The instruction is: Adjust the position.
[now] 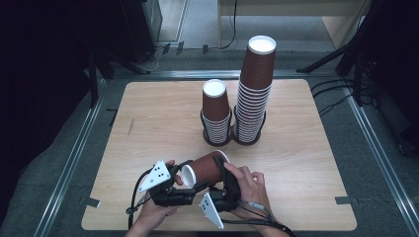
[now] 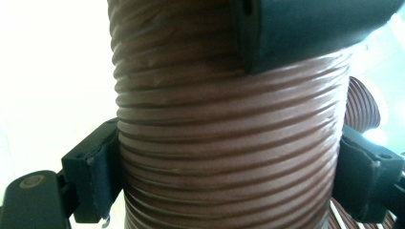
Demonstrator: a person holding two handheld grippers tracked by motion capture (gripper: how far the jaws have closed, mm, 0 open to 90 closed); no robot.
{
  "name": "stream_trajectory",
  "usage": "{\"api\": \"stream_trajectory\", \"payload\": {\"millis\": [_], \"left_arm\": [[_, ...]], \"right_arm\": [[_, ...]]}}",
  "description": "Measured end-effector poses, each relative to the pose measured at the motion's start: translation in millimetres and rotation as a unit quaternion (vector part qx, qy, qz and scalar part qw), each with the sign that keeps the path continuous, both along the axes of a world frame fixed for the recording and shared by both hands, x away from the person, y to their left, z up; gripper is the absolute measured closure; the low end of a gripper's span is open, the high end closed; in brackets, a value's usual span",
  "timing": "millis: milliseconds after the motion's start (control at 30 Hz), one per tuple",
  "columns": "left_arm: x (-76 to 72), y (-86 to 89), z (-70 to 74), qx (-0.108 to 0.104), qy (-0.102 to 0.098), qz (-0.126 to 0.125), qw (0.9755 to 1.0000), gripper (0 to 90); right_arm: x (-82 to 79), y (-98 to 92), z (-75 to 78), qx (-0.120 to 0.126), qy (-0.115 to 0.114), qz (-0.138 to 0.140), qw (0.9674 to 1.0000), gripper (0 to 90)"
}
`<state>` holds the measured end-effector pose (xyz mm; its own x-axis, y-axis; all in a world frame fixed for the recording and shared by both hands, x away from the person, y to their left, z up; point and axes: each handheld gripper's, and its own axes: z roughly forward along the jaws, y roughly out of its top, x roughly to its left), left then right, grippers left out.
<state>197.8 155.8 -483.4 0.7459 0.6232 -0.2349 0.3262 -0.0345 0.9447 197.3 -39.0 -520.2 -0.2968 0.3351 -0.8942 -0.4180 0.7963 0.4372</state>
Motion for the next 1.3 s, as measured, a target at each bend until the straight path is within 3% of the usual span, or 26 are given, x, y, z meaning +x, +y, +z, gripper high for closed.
{"api": "stream_trajectory", "payload": {"millis": [400,700,900,1133,1300], "left_arm": [[-0.9,-0.1,-0.6,0.007,-0.004,-0.002,1.0000,21.6],[3.7,12.7,-1.3,-0.013,0.001,0.019,0.9997,22.0],[5.9,20.6,-1.2,-0.022,-0.001,0.033,0.9992,22.1],[6.4,23.7,-1.8,-0.018,-0.005,0.038,0.9991,22.1],[7.0,25.0,-2.1,-0.017,-0.007,0.043,0.9989,22.1]], "right_arm": [[0.0,-0.1,-2.9,0.004,-0.002,-0.006,1.0000,8.8],[-0.8,-8.6,1.2,0.047,0.032,0.018,0.9982,5.2],[-0.5,-17.7,3.9,0.056,0.032,0.009,0.9979,5.2],[-1.4,-29.5,4.8,0.072,0.040,0.004,0.9966,5.2],[-2.4,-39.3,-0.1,0.081,0.056,-0.011,0.9951,5.2]]}}
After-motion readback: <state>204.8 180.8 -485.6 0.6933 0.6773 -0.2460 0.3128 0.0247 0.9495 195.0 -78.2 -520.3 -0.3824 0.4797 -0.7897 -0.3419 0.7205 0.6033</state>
